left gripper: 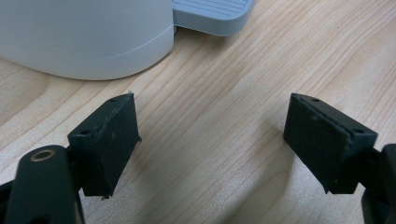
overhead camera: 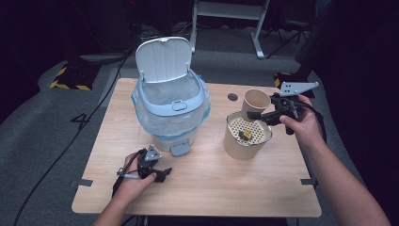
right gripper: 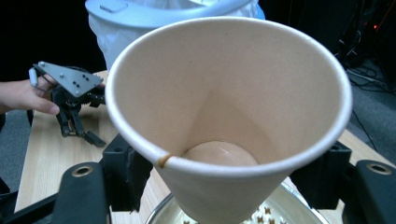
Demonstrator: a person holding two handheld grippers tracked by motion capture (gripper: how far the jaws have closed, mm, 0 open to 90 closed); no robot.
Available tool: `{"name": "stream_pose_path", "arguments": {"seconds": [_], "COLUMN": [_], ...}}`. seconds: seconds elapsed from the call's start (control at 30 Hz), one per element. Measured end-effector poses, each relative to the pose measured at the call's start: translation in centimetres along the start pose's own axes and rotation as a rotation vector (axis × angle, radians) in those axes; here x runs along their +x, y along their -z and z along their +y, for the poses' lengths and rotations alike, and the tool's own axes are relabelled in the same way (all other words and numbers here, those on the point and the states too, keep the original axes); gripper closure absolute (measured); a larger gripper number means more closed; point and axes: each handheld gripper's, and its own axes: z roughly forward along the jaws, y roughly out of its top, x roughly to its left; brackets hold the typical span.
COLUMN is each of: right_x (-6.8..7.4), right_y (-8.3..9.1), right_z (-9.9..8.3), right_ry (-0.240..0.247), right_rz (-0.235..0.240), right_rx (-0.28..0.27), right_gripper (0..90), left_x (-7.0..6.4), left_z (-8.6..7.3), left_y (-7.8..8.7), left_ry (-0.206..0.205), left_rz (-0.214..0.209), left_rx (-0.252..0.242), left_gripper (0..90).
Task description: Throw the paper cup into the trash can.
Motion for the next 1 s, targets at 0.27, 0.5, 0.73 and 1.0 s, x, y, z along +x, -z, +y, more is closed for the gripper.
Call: {"name": "stream_pose_path", "arguments": {"seconds": [0.27,0.5,0.73,1.0], "right_x": [-0.1,-0.1,0.0,-0.2], "right_y": [-0.4,-1.6,-3.2,-5.0], "right_z": [2.4,4.8,6.9,9.1], "right_ry": [0.027,0.059,0.075,0.043], "right_rz": [0.001,0.013,0.040,0.053], "right_rx": [-0.017,-0.017,-0.043,-0.102], "right_gripper": [29.9,29.7,29.7,29.6], "left_x": [0.2,0.4,0.4,0.5], "left_z": [0.0,0.1,0.1,0.2], "left_y": [0.0,-0.1,-0.1,-0.2], "left_ry": [-0.009,-0.019,-0.017,-0.019], "left_rz": [-0.012,-0.015,-0.016,-0.017], "left_rx": [-0.002,0.002,0.002,0.000], "left_gripper": [17.5,17.4,16.9,16.8]}}
